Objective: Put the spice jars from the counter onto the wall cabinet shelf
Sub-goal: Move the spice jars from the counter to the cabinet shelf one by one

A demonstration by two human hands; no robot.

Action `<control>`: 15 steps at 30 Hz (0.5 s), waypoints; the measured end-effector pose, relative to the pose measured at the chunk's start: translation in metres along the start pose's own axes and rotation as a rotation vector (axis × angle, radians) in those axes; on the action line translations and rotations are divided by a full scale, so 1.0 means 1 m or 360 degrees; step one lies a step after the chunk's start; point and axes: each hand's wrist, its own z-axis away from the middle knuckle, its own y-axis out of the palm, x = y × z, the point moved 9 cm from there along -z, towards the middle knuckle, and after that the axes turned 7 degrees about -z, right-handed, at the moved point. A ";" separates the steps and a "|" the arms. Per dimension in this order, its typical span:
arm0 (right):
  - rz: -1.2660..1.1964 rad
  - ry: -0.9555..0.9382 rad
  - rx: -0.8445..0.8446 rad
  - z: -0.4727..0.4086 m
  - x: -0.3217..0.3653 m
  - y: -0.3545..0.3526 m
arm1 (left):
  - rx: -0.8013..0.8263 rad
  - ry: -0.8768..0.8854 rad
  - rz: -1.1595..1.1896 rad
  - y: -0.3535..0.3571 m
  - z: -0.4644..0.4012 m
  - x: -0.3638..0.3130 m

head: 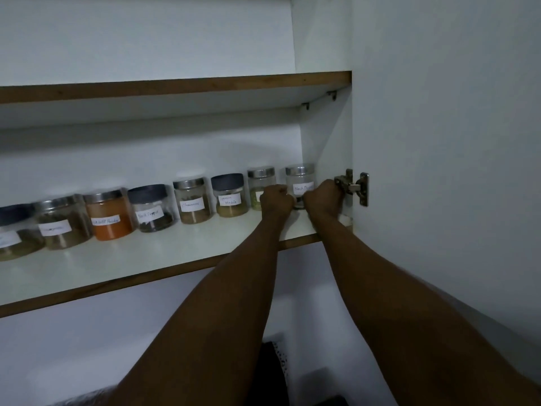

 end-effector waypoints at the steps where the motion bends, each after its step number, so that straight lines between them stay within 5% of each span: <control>1: -0.0006 -0.0003 -0.0018 0.001 0.002 -0.002 | 0.0003 -0.0008 -0.0015 -0.001 -0.001 0.000; 15: -0.0052 0.0049 0.0252 -0.004 -0.005 0.019 | 0.0132 0.0059 -0.0089 0.015 -0.008 -0.003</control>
